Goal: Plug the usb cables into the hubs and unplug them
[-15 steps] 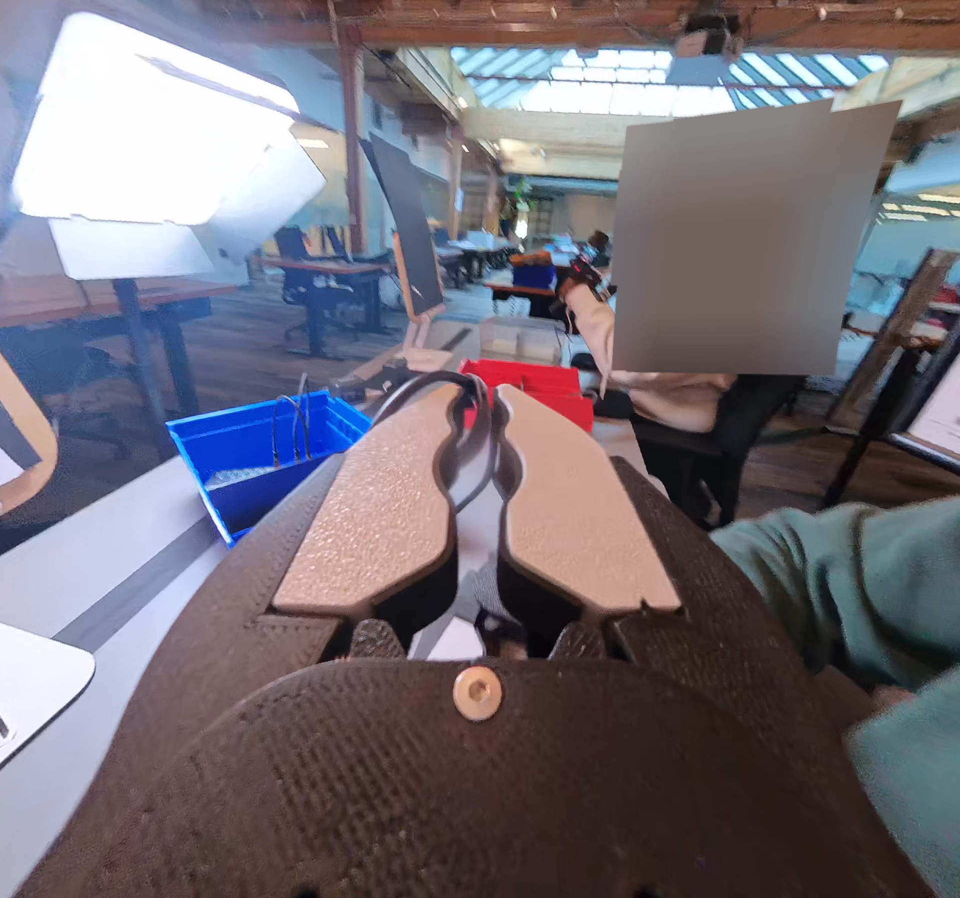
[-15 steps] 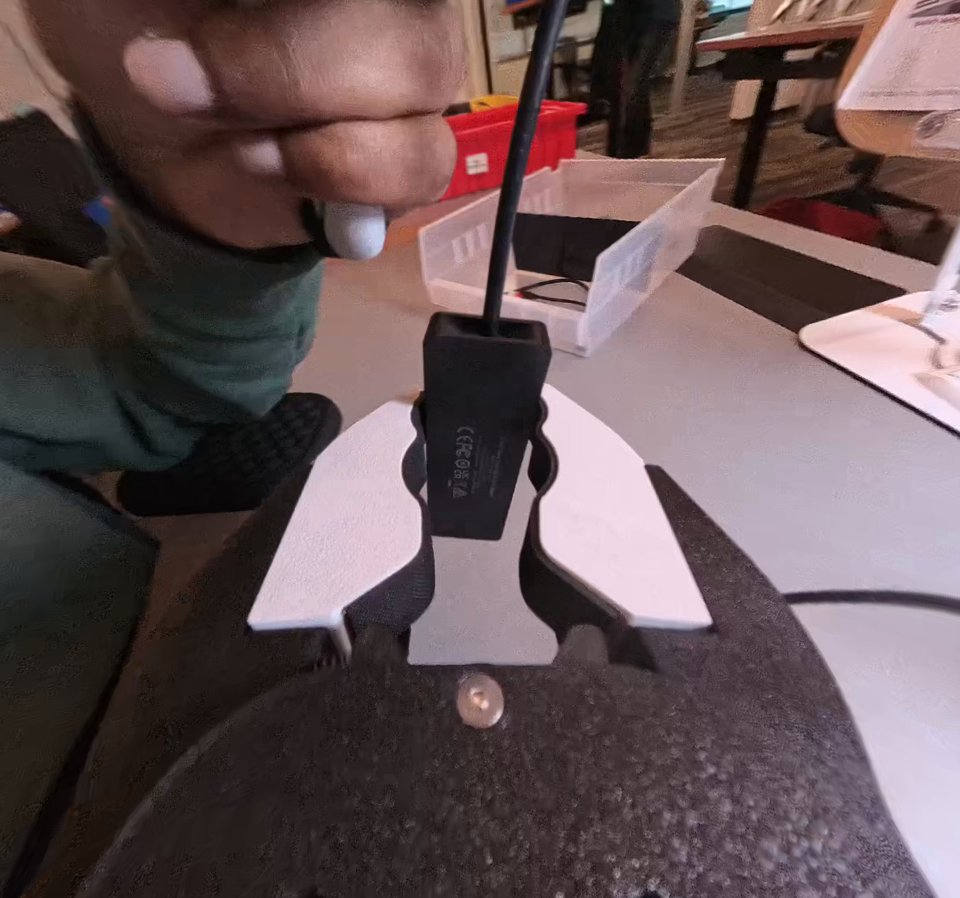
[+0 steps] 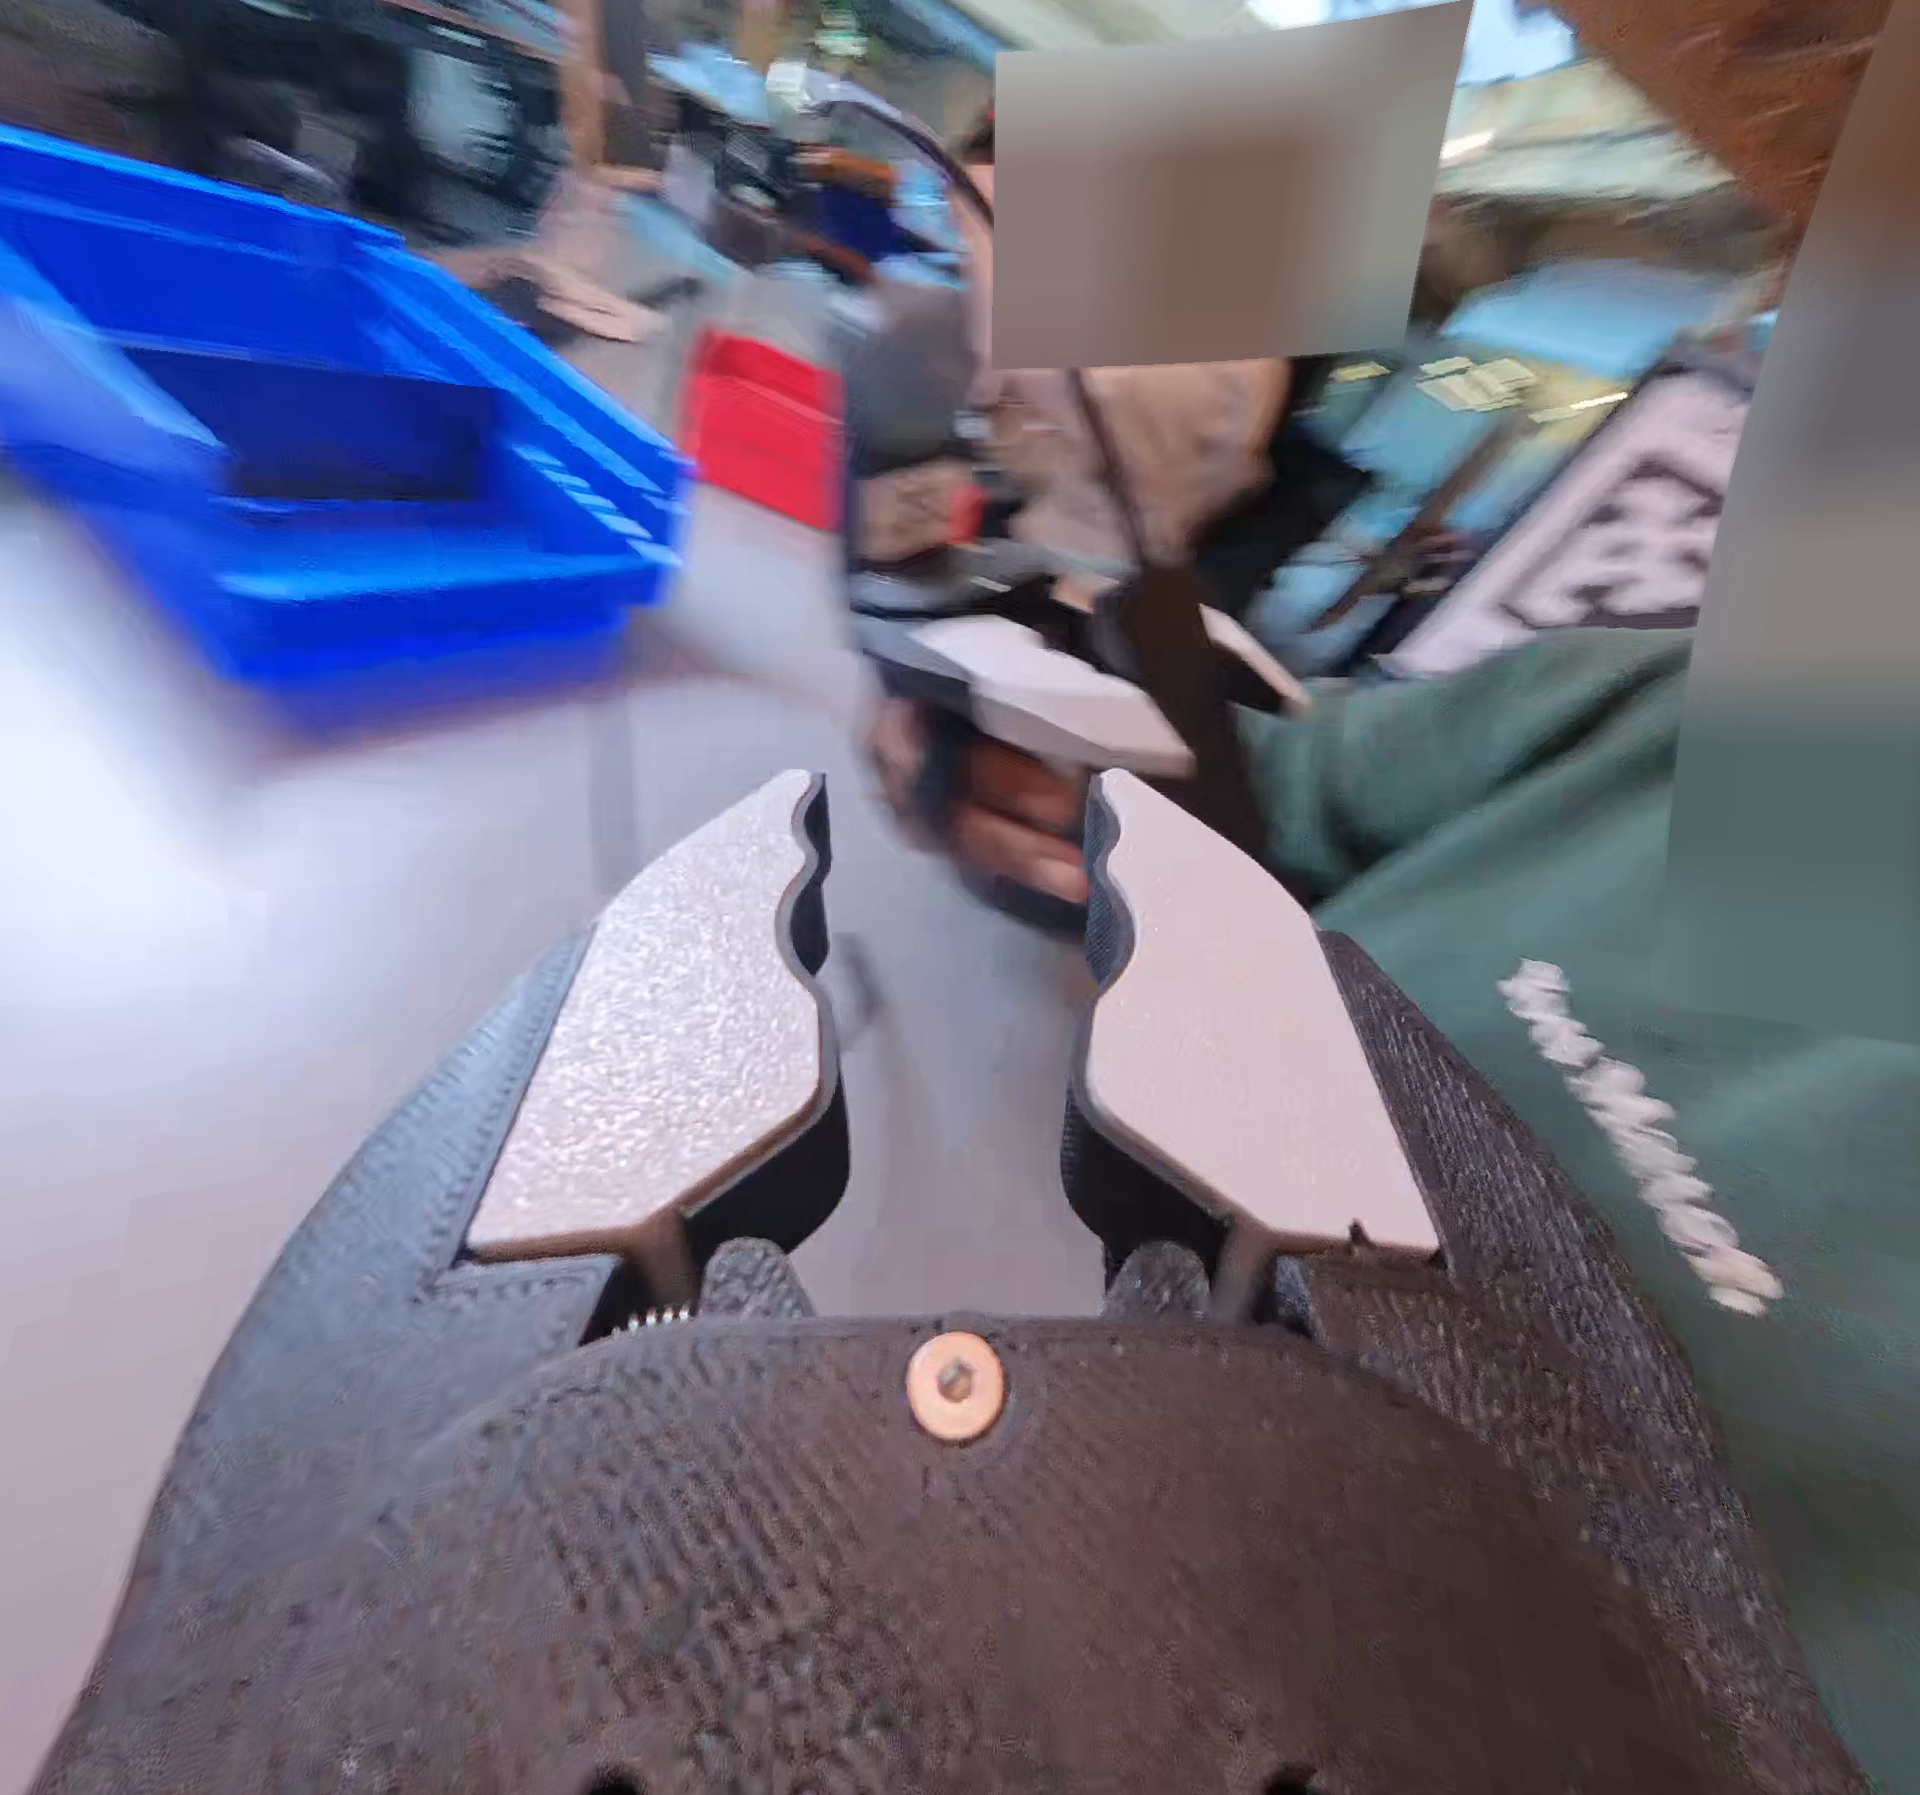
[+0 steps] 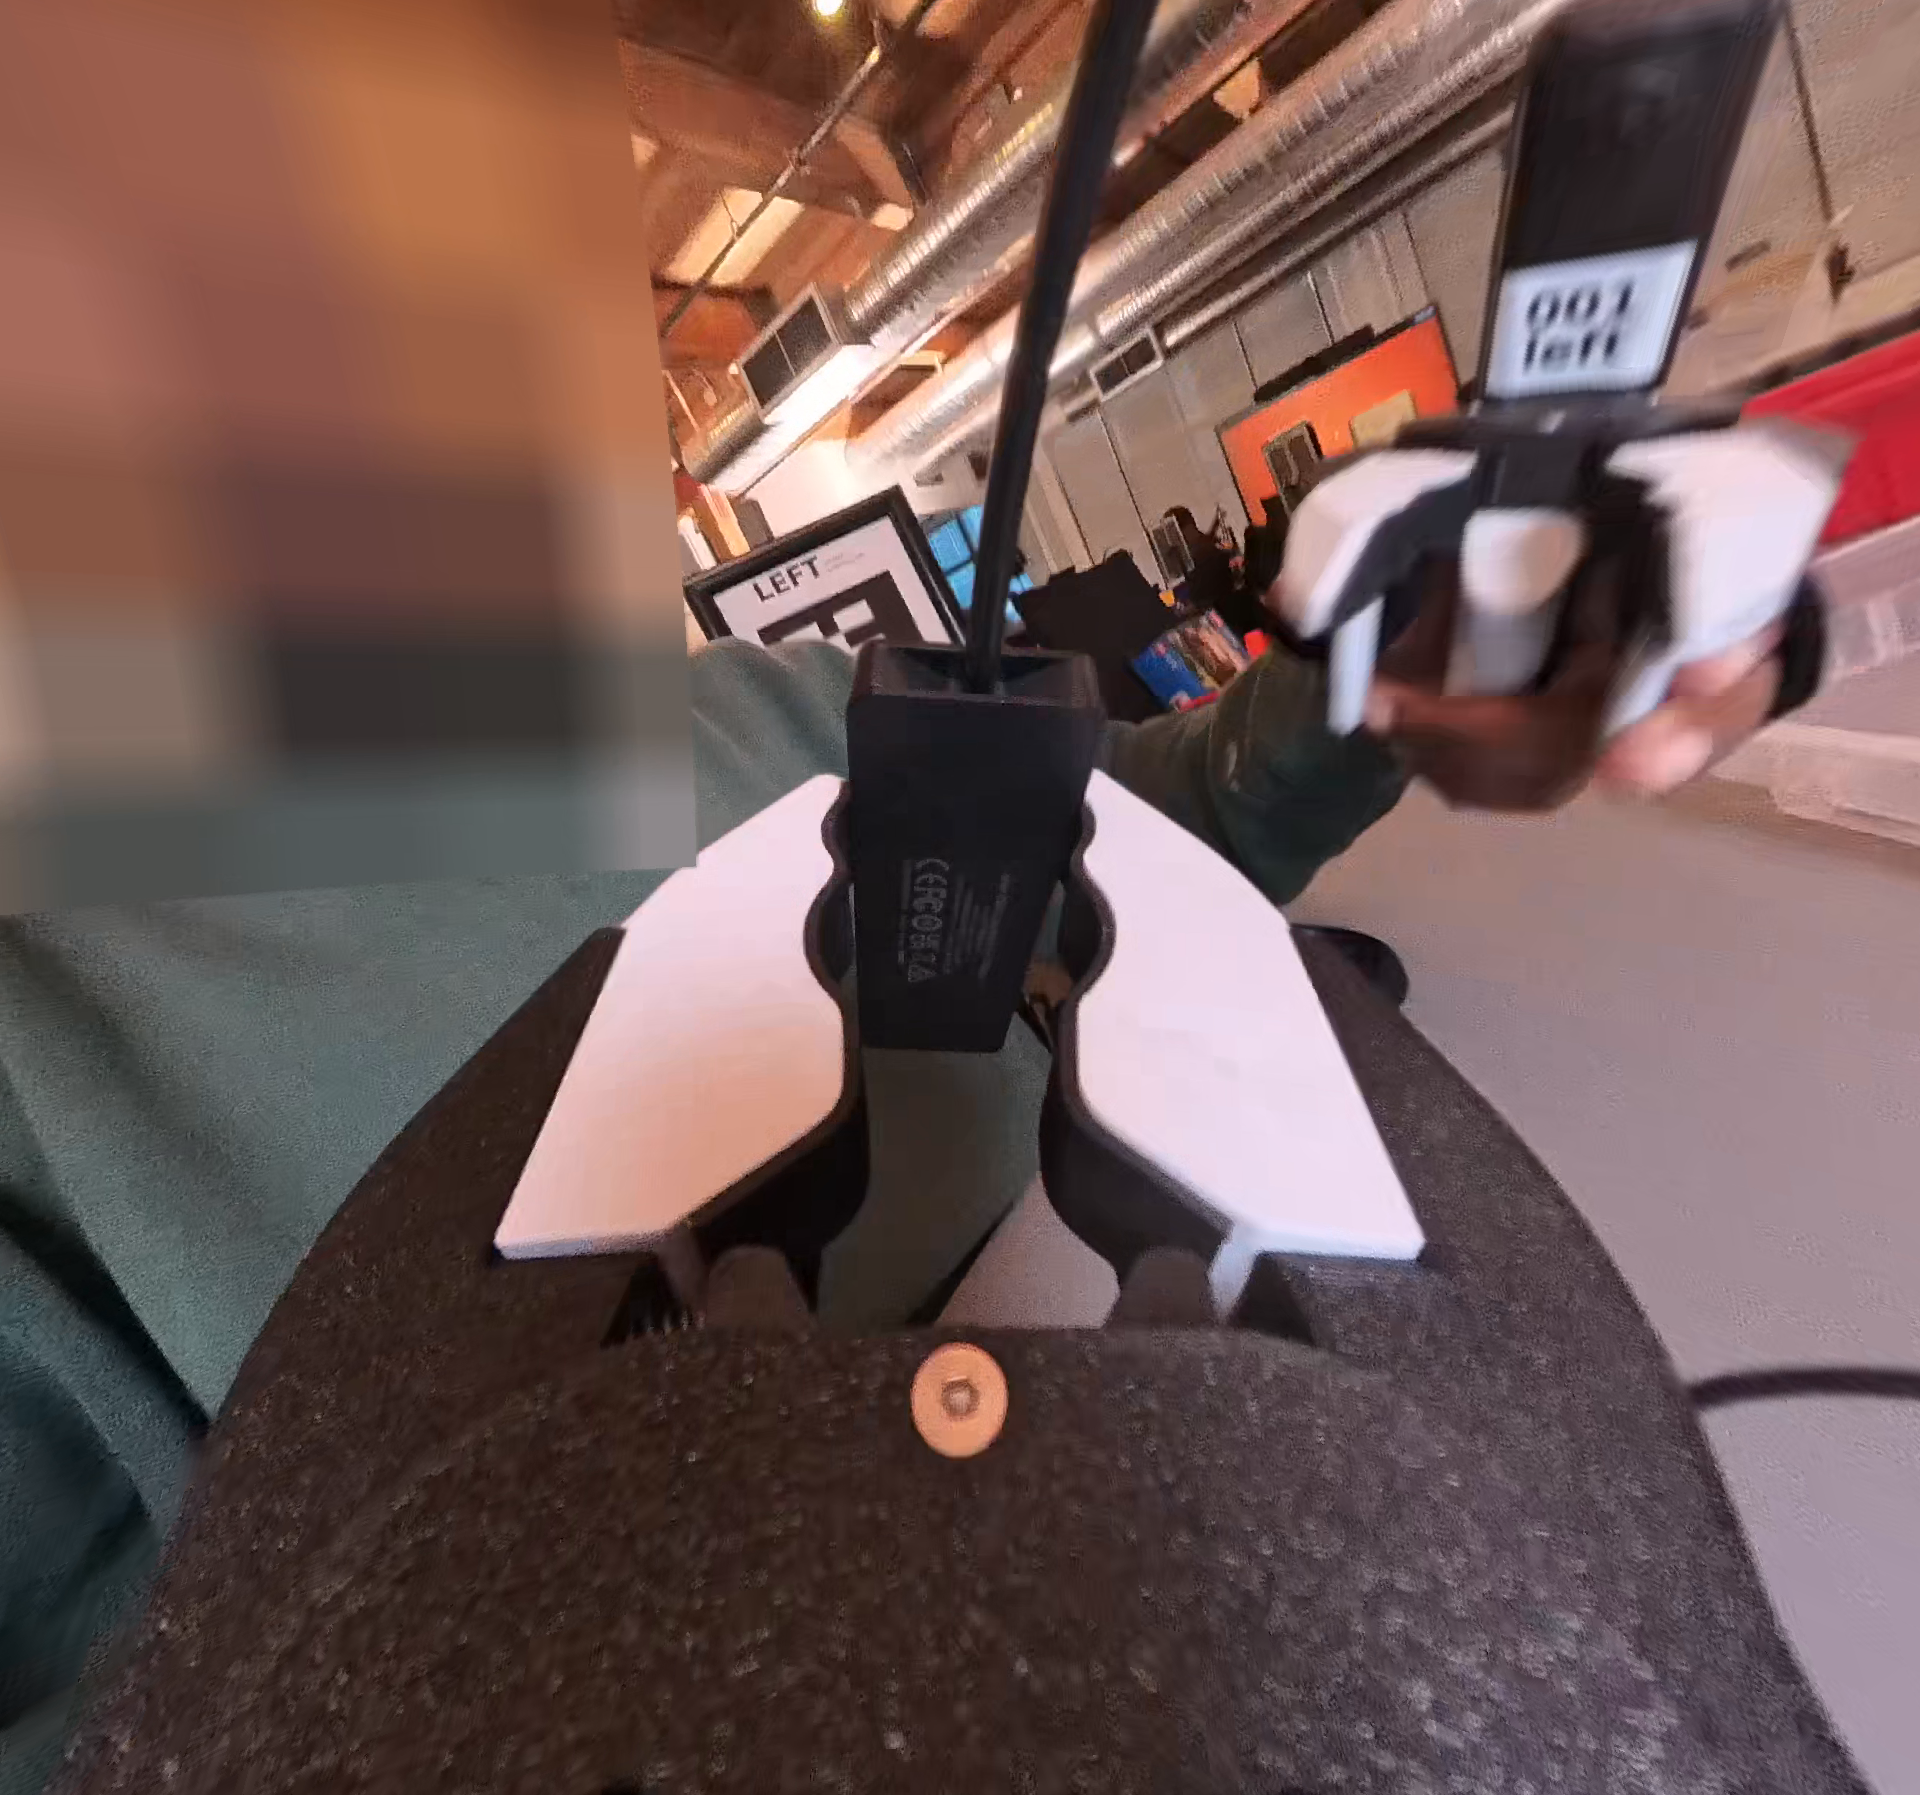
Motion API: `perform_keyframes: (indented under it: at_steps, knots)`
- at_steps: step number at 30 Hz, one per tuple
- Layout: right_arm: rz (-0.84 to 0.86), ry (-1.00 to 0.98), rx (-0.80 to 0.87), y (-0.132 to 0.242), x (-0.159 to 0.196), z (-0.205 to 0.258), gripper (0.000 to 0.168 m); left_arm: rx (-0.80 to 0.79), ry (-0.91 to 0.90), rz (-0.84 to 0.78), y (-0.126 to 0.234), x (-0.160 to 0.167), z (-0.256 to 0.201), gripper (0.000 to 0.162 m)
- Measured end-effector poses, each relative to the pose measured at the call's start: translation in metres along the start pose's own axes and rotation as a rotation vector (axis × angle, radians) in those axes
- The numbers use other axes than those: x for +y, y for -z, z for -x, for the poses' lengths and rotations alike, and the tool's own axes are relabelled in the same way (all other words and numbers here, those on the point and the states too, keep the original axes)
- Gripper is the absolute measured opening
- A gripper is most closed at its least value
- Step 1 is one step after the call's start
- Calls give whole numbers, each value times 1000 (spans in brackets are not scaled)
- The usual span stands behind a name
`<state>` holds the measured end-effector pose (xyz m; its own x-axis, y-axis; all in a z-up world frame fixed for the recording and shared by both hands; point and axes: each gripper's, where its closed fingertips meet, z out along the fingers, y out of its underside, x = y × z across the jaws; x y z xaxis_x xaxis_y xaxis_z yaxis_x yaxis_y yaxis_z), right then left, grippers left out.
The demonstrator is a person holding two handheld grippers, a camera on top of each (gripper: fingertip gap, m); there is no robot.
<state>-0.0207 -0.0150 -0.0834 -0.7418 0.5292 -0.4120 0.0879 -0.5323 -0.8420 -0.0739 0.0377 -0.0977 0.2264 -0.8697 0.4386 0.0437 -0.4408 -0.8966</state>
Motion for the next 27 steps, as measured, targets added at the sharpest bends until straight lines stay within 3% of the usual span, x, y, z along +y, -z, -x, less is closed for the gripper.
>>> perform_keyframes:
  at_steps: [2,4,6,8,12,14,16,20,25,27]
  knots:
    - [-63,-4,-5,7,-10,-2,37,196,122,5,-27,32,-33,48]
    - [-90,-3,3,10,-12,-7,36,297,197,-8,-52,52,-51,47]
    - [-93,-22,17,11,-10,-12,37,352,285,-136,-61,40,-55,27]
    - [-115,-39,60,16,-14,-19,38,348,375,-180,-64,37,-46,21]
    - [-75,-39,326,28,-13,-51,48,316,474,-219,-59,44,-29,20]
    - [-153,-89,455,43,-21,-68,33,241,483,-278,-53,43,-17,11]
    - [-174,-103,535,53,-21,-79,34,174,491,-299,-49,45,-6,12]
    - [-49,-76,698,63,-8,-90,37,45,470,-320,-43,48,13,12]
    - [99,-84,717,56,15,-90,40,-97,399,-349,-31,41,29,11]
    - [96,-117,656,46,23,-88,17,-119,362,-340,-33,42,27,11]
